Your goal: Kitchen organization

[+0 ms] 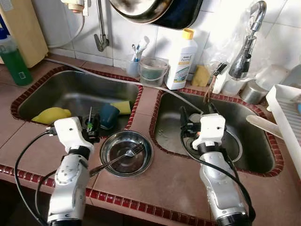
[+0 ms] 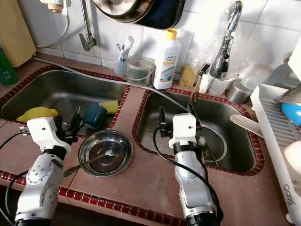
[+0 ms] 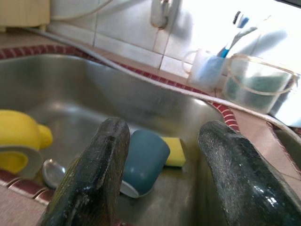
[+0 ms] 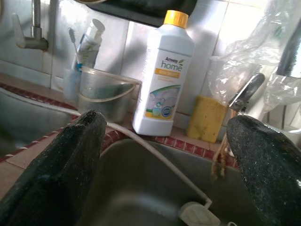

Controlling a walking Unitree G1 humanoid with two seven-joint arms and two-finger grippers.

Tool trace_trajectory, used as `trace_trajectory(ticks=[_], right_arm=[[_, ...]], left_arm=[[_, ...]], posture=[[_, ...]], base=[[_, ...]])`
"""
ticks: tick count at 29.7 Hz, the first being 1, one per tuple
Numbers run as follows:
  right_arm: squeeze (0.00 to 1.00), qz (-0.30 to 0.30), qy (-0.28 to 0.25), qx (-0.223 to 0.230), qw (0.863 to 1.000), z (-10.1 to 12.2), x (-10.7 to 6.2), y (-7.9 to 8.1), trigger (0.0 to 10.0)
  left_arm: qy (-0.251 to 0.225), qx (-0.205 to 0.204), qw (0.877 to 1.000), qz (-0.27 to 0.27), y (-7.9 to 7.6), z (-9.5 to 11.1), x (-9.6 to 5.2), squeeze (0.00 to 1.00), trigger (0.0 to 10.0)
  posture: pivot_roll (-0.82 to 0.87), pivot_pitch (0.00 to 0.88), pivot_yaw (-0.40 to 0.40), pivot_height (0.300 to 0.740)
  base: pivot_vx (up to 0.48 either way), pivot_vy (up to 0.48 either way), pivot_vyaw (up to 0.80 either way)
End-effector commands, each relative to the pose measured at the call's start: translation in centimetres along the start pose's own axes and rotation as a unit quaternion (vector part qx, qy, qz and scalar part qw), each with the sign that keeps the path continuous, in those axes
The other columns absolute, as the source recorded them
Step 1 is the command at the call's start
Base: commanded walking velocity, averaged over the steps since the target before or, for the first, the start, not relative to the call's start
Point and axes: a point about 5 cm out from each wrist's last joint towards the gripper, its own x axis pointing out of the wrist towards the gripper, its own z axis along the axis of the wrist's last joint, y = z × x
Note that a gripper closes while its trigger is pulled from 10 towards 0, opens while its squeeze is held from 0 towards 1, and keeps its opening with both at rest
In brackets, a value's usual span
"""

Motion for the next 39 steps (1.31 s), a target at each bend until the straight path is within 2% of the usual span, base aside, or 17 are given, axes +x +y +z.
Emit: trace_trajectory(ticks=[1, 5, 12, 16, 19, 23, 28, 39], right_arm=[[0.0, -0.005, -0.008, -0.004, 1.0, 0.1, 0.3, -0.2, 10.0], [0.0, -0.004, -0.01, -0.001, 1.0, -0.1, 0.2, -0.1, 10.0], [0.0, 0.013, -0.017, 0.007, 1.0, 0.0, -0.8, 0.7, 10.0], [0.0, 0.019, -0.022, 0.014, 0.999, 0.1, -1.2, 1.0, 10.0], [0.0, 0.02, -0.043, 0.032, 0.998, 1.0, -1.3, 1.1, 10.0], [0.0, 0.02, -0.061, 0.029, 0.998, 1.6, -1.3, 1.1, 10.0], [0.0, 0.019, -0.057, 0.027, 0.998, 1.5, -1.6, 0.9, 10.0], [0.0, 0.02, -0.05, 0.03, 0.998, 1.2, -1.8, 1.0, 10.0]], left_arm=[[-0.019, 0.014, 1.0, -0.014, -0.7, 0.4, 0.1, 0.0, 10.0], [-0.036, 0.013, 0.999, -0.024, -1.1, 0.7, -0.2, 0.0, 10.0], [-0.047, 0.048, 0.998, -0.014, -0.7, 0.8, -1.4, 0.0, 10.0], [-0.048, 0.049, 0.998, -0.011, -0.8, 0.6, -1.9, 0.0, 10.0], [-0.059, 0.052, 0.997, -0.014, -1.4, 1.1, -2.0, 0.0, 10.0], [-0.067, 0.049, 0.996, -0.022, -1.8, 1.6, -2.2, 0.0, 10.0], [-0.073, 0.062, 0.995, -0.024, -1.8, 1.8, -2.4, 0.0, 10.0], [-0.069, 0.062, 0.995, -0.036, -1.8, 2.0, -2.6, 0.0, 10.0]], posture=[[-0.14, 0.0, -0.075, 0.732], [-0.13, 0.0, -0.078, 0.732], [-0.12, 0.0, -0.08, 0.732], [-0.12, 0.0, -0.087, 0.732], [-0.12, 0.0, -0.088, 0.732], [-0.12, 0.0, -0.088, 0.732], [-0.12, 0.0, -0.089, 0.732], [-0.11, 0.0, -0.091, 0.732]], base=[[0.0, 0.0, 0.0], [0.0, 0.0, 0.0], [0.0, 0.0, 0.0], [0.0, 0.0, 0.0], [0.0, 0.0, 0.0], [0.0, 0.0, 0.0], [0.0, 0.0, 0.0], [0.0, 0.0, 0.0]])
